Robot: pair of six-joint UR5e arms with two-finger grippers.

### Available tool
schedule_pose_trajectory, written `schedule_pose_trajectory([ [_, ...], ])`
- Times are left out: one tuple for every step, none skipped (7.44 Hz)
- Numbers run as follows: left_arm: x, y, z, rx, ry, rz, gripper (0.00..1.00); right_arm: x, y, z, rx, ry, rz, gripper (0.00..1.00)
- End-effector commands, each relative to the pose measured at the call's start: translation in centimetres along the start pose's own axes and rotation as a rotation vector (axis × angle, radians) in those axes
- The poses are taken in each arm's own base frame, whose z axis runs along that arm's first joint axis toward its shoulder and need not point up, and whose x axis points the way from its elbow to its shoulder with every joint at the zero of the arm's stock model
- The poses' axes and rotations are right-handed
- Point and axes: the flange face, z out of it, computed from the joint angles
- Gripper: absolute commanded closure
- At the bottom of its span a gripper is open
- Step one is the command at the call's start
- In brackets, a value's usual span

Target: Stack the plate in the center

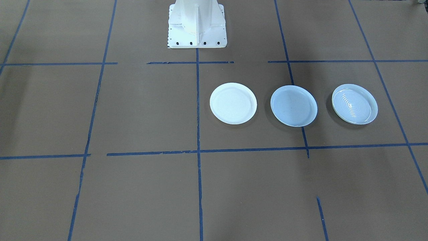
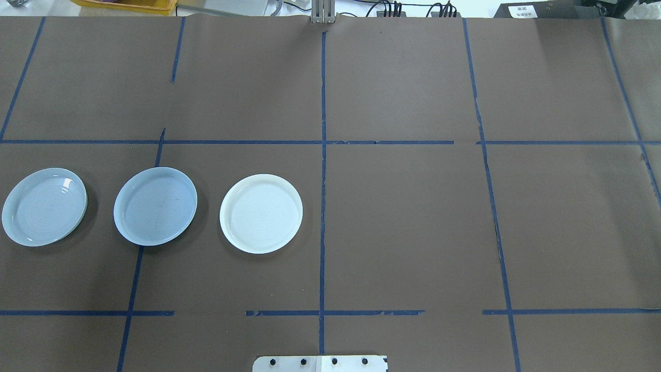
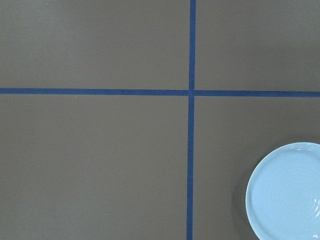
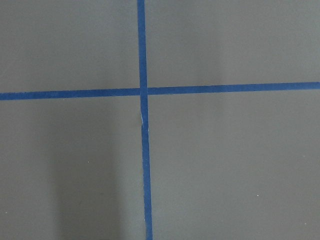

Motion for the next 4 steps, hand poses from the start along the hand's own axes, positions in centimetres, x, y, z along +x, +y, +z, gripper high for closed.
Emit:
schedule_pose_trajectory([
  [2.5, -0.6, 3.6, -0.025, 0.032, 0.083, 0.0, 0.0, 0.0, 0.0, 0.0, 0.001, 0.0, 0.0],
  [4.9, -1.0, 5.5, -0.038, 0.041, 0.069, 0.0, 0.0, 0.0, 0.0, 0.0, 0.0, 0.0, 0.0],
  [7.4, -1.0, 8.0, -0.041, 0.051, 0.017, 0.0, 0.0, 0.0, 0.0, 0.0, 0.0, 0.0, 0.0],
  [7.8, -0.7, 9.9, -0.042, 0.061, -0.038, 0.0, 0.0, 0.0, 0.0, 0.0, 0.0, -0.001, 0.0],
])
